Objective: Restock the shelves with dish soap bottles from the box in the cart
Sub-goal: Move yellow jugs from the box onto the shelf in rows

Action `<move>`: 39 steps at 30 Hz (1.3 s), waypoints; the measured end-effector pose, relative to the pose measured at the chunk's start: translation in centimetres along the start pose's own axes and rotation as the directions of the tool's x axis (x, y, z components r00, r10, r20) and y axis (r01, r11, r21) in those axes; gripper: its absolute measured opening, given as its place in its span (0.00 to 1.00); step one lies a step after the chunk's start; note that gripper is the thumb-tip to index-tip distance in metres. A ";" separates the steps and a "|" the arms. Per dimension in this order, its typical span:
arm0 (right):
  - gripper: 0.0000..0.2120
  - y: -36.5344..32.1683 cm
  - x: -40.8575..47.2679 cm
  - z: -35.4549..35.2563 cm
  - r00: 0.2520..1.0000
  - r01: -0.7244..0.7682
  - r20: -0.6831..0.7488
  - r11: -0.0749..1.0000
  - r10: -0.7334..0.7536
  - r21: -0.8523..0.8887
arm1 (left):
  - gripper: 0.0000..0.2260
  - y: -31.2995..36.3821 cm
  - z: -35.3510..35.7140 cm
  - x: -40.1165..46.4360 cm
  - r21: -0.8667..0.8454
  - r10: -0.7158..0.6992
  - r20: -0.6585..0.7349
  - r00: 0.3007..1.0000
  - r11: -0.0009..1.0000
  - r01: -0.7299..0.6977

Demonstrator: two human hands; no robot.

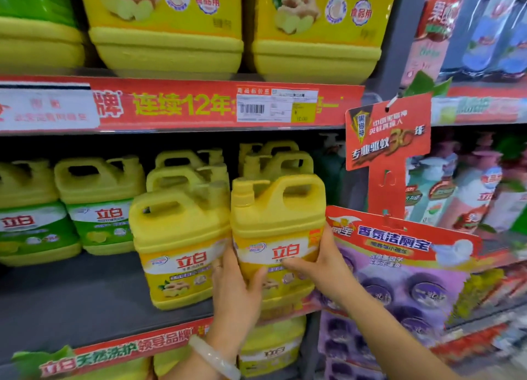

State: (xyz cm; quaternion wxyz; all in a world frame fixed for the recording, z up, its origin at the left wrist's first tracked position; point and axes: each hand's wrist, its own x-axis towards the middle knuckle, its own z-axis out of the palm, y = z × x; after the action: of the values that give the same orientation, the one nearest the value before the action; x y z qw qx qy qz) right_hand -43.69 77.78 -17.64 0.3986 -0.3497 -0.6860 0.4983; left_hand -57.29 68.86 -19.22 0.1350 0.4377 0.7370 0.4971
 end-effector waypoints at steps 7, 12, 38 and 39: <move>0.41 1.1 0.7 0.1 0.994 0.044 -0.105 0.999 -0.044 0.003 | 0.30 -0.2 1.4 0.9 -0.043 0.069 -0.036 0.997 0.997 -0.070; 0.40 1.5 0.8 0.5 0.986 0.053 -0.157 0.999 -0.053 -0.003 | 0.30 0.0 1.7 0.9 -0.091 0.111 -0.055 0.992 0.989 -0.116; 0.41 2.2 1.8 2.7 0.953 -0.149 -0.299 0.932 0.046 -0.330 | 0.41 -1.3 5.0 2.5 -0.174 0.056 -0.105 0.993 0.982 -0.074; 0.41 2.1 1.7 2.6 0.954 -0.149 -0.297 0.929 0.045 -0.338 | 0.41 -1.3 4.7 2.4 -0.173 0.068 -0.103 0.992 0.981 -0.085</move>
State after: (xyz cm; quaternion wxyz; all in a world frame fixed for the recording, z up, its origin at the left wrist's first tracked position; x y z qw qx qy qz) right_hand -46.61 78.78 -19.83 0.3975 -0.5177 -0.6823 0.3293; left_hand -56.39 73.47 -21.96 0.1184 0.4273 0.6782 0.5861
